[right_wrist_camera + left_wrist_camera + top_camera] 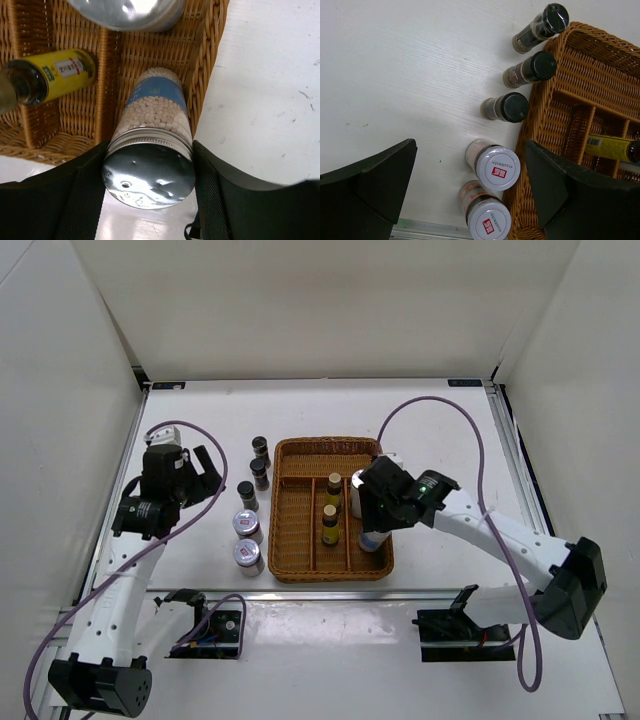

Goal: Organize the condiment bottles

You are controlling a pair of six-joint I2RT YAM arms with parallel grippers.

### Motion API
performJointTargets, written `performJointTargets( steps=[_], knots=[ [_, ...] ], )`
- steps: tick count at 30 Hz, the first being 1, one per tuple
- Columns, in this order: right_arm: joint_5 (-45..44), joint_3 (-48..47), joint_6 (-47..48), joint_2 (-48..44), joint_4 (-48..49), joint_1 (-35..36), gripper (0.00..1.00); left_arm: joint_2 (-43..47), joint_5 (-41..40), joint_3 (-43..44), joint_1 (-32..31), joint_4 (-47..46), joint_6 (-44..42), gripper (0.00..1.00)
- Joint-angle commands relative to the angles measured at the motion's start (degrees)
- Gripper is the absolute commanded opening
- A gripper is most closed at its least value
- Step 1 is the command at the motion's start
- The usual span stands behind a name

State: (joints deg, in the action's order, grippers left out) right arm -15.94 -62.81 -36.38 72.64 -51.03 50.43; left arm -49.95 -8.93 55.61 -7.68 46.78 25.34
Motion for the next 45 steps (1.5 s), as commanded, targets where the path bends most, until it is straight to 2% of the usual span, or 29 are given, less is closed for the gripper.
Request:
performJointTargets(
  steps=[1, 2, 3, 4, 6, 7, 9, 14, 19, 25, 29, 34, 40, 45],
  knots=[
    [-2.8, -0.7, -1.6, 1.4, 2.6, 0.3, 0.36, -0.1, 2.3, -0.2, -0.2, 0.1, 0.7, 1.00],
    [-2.8, -0.7, -1.6, 1.4, 2.6, 0.3, 0.42, -0.7, 2.9, -0.2, -0.2, 0.1, 0.7, 1.00],
    [-2.8, -1.2, -1.6, 2.1, 2.6, 0.3, 0.62, -0.7, 2.9, -0.2, -0.2, 0.1, 1.2, 1.00],
    [-3.4, -1.7, -1.6, 2.7, 2.0, 0.9, 0.72, -1.3, 2.9, -0.2, -0.2, 0.1, 1.2, 1.00],
    [-4.8, -2.8, -2.1, 2.7, -0.4, 1.4, 0.80, -1.3, 2.9, -0.2, -0.2, 0.1, 1.7, 1.00],
    [-6.2, -4.8, -2.8, 2.7, -1.9, 2.1, 0.90, -1.3, 2.9, -0.2, -0.2, 0.1, 1.7, 1.00],
    [-11.2, -7.4, -4.1, 1.8, -6.3, 2.9, 1.00, -1.3, 1.2, -0.8, -1.5, 0.1, 1.7, 1.00],
    [-17.5, -20.7, -1.9, -2.1, -16.1, 2.9, 1.00, 0.6, -1.9, -1.5, -6.9, 0.1, 2.2, 1.00],
    [-24.8, -27.0, -0.6, -9.3, -26.9, 2.9, 1.00, -0.3, 2.2, -2.1, -10.4, 0.1, -0.3, 1.00],
    [-25.3, -26.0, 0.4, -23.0, -29.2, 2.9, 1.00, -9.9, 2.7, 0.1, -12.7, 5.0, 1.9, 1.00],
    [-28.2, -23.7, 0.3, -25.1, -32.7, 2.9, 1.00, -13.5, 6.6, 0.1, -12.7, 5.5, 3.2, 1.00],
    [-32.0, -16.7, -2.0, -25.6, -33.3, 2.9, 1.00, -14.7, 7.2, -0.4, -12.7, 6.2, 6.0, 1.00],
    [-34.9, -16.1, -2.0, -26.7, -32.8, 2.9, 1.00, -18.2, 7.7, -0.9, -14.8, 6.2, 6.0, 1.00],
    [-35.5, -14.9, -1.0, -32.8, -32.2, 2.9, 1.00, -20.4, 5.8, -0.9, -15.9, 6.7, 7.2, 0.93]
  ],
)
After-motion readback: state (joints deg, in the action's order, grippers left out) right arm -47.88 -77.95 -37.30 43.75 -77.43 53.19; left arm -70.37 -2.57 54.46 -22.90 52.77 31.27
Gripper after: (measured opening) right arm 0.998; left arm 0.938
